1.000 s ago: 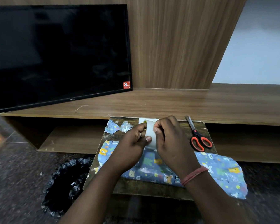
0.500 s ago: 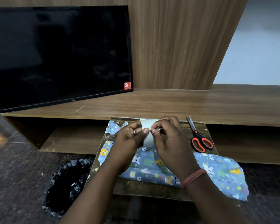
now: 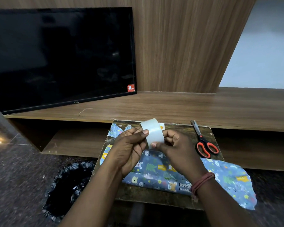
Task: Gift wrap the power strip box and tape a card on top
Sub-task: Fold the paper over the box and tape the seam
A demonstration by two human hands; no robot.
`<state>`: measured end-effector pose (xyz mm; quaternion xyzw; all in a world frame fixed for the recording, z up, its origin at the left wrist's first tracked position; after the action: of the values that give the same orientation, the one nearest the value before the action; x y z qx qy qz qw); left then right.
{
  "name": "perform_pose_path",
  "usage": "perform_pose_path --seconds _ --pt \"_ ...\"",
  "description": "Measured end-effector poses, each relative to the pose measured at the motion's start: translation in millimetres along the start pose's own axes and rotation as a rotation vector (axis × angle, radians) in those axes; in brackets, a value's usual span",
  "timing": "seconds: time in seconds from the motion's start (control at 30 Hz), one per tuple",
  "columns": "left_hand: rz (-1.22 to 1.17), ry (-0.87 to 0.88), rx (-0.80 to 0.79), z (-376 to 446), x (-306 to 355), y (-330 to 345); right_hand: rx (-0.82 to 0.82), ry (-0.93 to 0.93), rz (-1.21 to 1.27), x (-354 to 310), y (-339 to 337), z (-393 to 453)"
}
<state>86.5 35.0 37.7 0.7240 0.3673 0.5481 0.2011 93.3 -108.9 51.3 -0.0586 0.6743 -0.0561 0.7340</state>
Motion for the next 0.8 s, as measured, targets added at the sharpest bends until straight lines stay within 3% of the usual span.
perform_pose_path --seconds 0.2,0.5,0.8 --pt "0.113 0.16 0.054 1.0 -2.6 2.1 0.039 -0.04 -0.041 -3.3 -4.3 1.7" --pt "0.153 0.193 0.076 -2.3 -9.3 3.6 0.075 -0.161 -0.208 -0.7 3.5 0.6" --pt "0.142 0.227 0.018 -6.8 -5.5 6.9 0.086 -0.109 -0.164 -2.8 -1.8 1.6"
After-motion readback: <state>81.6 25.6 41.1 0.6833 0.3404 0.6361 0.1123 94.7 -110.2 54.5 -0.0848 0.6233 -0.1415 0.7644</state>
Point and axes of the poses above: each hand's wrist, its own z-axis towards the middle knuckle, its own y-axis out of the palm, x = y × z, the point moved 6 cm from there along z, towards the middle knuckle, and after that the axes turned 11 degrees about x, right-handed, at the moved point
